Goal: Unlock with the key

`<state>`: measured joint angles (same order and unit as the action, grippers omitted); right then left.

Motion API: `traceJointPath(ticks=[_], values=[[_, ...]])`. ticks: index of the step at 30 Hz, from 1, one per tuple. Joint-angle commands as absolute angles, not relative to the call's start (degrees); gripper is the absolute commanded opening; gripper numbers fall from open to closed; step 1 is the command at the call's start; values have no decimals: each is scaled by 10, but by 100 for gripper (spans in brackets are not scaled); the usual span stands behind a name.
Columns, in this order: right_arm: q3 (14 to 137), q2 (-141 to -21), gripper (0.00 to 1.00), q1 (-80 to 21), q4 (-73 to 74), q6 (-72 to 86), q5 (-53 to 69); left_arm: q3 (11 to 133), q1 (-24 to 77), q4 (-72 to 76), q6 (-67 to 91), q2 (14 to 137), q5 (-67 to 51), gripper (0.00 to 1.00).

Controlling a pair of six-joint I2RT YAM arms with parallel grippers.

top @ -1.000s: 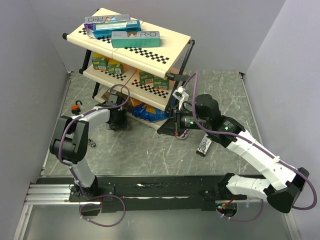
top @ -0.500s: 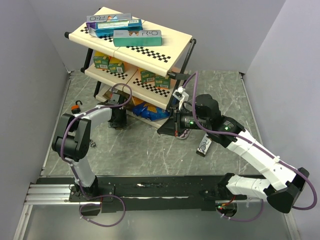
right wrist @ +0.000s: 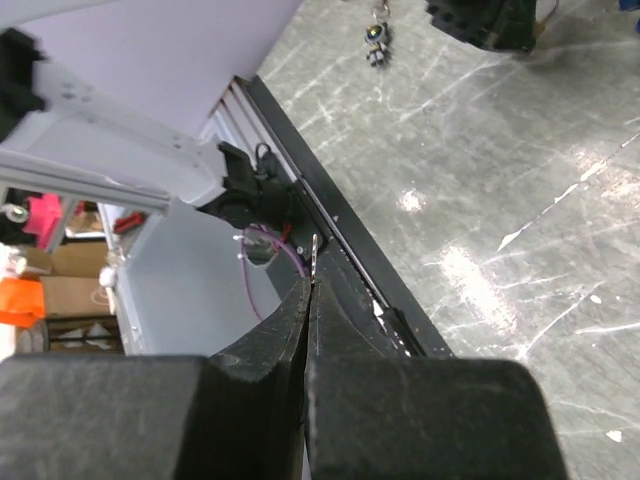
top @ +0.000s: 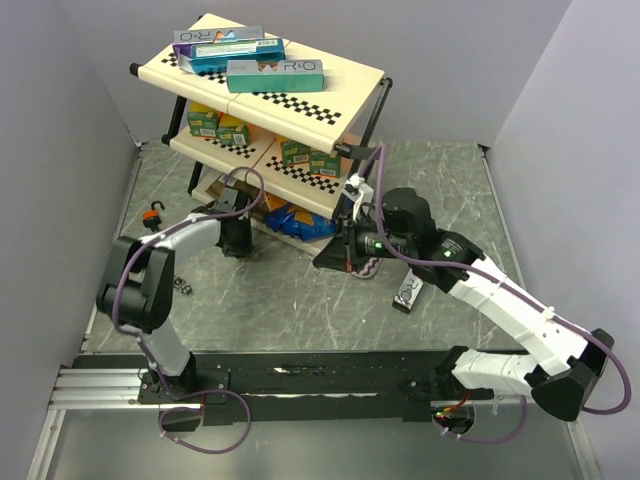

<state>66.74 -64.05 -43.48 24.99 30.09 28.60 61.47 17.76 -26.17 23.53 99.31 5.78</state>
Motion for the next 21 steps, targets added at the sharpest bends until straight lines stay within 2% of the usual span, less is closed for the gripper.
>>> traceJointPath(ticks=[1, 8, 15, 21], values=[[702, -663, 0, -462, 249, 280, 254, 618, 188, -276, 293, 875, -31, 1], [746, -731, 0, -552, 248, 283, 142, 624, 188, -284, 428, 729, -132, 1], [764, -765, 0, -571, 200, 301, 69, 578, 188, -241, 630, 613, -218, 1], [779, -791, 0, -577, 195, 294, 30, 558, 188, -263, 685, 547, -207, 1]])
